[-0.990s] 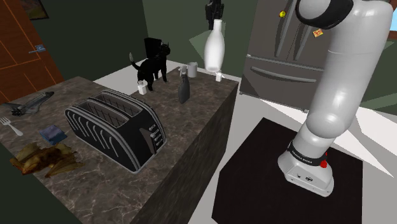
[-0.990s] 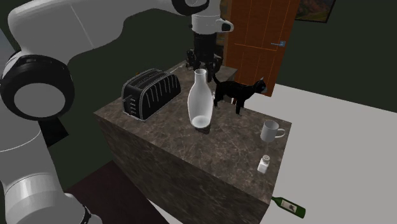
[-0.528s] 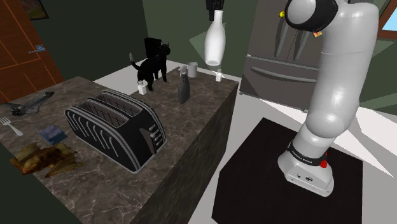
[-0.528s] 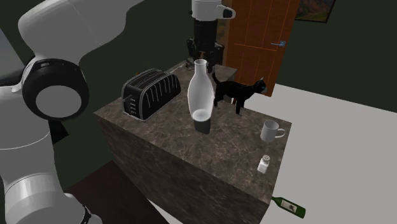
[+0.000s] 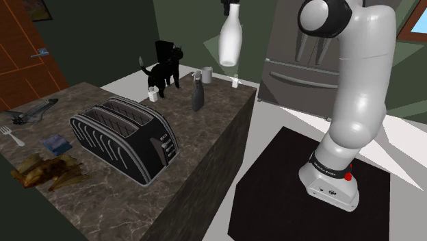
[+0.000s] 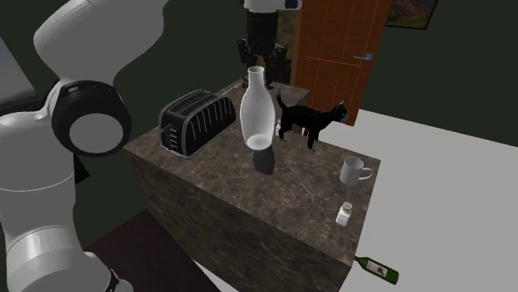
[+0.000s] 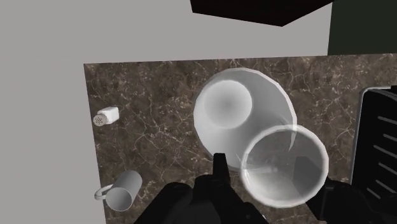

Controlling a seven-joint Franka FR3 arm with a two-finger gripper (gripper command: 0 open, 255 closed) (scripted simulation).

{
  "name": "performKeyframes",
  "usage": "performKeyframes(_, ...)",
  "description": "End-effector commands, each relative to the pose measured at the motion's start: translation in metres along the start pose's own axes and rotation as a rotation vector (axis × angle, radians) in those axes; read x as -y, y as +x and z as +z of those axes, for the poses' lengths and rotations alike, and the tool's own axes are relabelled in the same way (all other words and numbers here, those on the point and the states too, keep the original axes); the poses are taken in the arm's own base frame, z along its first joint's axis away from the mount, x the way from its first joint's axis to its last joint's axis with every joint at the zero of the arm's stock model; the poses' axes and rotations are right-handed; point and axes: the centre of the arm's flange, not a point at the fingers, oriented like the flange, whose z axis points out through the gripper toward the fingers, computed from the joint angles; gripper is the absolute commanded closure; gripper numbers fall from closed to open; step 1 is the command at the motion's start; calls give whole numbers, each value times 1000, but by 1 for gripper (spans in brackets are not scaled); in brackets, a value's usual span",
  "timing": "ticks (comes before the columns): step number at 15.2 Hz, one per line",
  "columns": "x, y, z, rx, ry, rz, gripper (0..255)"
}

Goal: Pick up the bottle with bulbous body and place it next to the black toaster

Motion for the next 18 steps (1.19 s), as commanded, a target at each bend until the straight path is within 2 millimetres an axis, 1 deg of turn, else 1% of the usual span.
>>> performKeyframes(1, 24, 1, -3, -2, -1, 1, 255)
performKeyframes(18, 248, -8, 0, -2, -1, 1, 255)
